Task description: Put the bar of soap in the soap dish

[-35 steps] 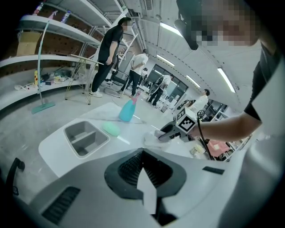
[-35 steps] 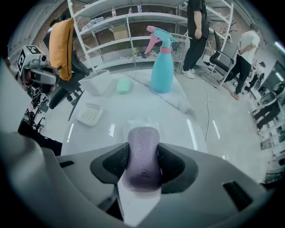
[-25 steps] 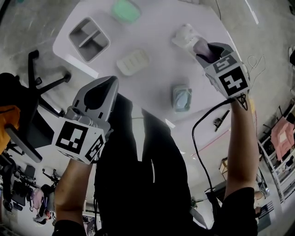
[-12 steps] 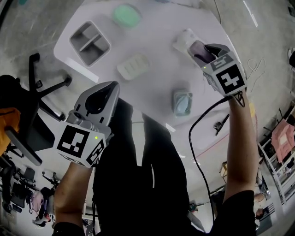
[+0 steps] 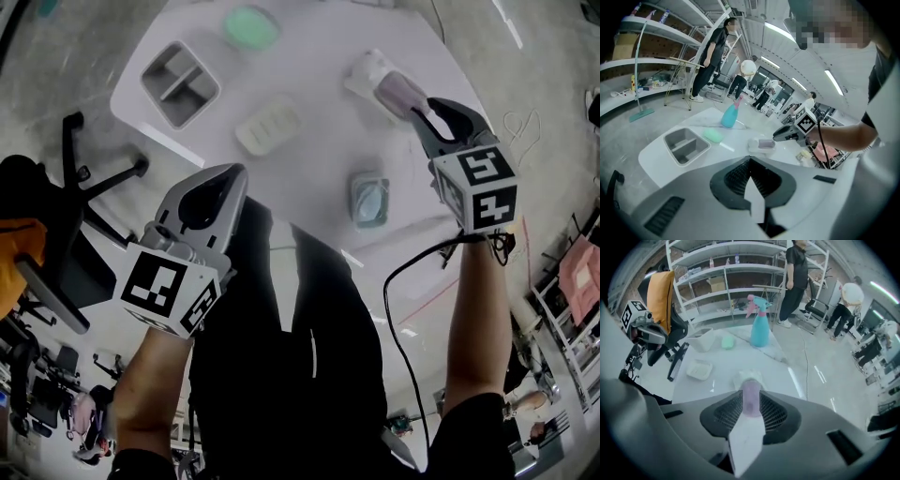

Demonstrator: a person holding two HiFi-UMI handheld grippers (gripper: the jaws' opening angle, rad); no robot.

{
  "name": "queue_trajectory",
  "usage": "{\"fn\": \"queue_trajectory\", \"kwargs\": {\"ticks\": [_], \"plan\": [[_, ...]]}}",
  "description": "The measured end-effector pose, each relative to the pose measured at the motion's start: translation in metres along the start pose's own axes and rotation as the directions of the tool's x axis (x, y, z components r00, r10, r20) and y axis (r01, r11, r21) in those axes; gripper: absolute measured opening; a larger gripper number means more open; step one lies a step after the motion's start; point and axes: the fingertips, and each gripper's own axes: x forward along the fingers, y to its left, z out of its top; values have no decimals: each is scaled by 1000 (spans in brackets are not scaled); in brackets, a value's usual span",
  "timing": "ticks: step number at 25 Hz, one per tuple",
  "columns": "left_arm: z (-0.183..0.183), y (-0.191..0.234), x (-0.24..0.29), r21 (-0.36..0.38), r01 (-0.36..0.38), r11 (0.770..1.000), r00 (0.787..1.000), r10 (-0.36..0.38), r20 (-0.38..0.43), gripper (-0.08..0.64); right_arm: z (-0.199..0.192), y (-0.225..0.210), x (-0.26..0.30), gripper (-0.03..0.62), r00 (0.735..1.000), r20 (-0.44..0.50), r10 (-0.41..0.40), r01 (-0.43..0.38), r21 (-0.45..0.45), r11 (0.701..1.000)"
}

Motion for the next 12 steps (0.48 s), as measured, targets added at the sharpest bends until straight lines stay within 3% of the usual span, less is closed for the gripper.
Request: {"fn": "queue_trajectory", "kwargs": {"ticks": [6, 9, 12], "plan": [[50, -33, -35, 94, 26, 995, 998, -31, 54, 9, 6, -7, -79, 25, 983, 156, -101, 82, 119, 989], [83, -43, -58, 146, 18, 989, 997, -29, 78, 9, 15, -1, -123, 18, 973, 208, -103, 69, 167, 984], [122, -57, -82, 207, -2, 978, 993, -24, 120, 9, 30, 8, -172, 17, 961, 256, -103, 63, 159, 985]]}}
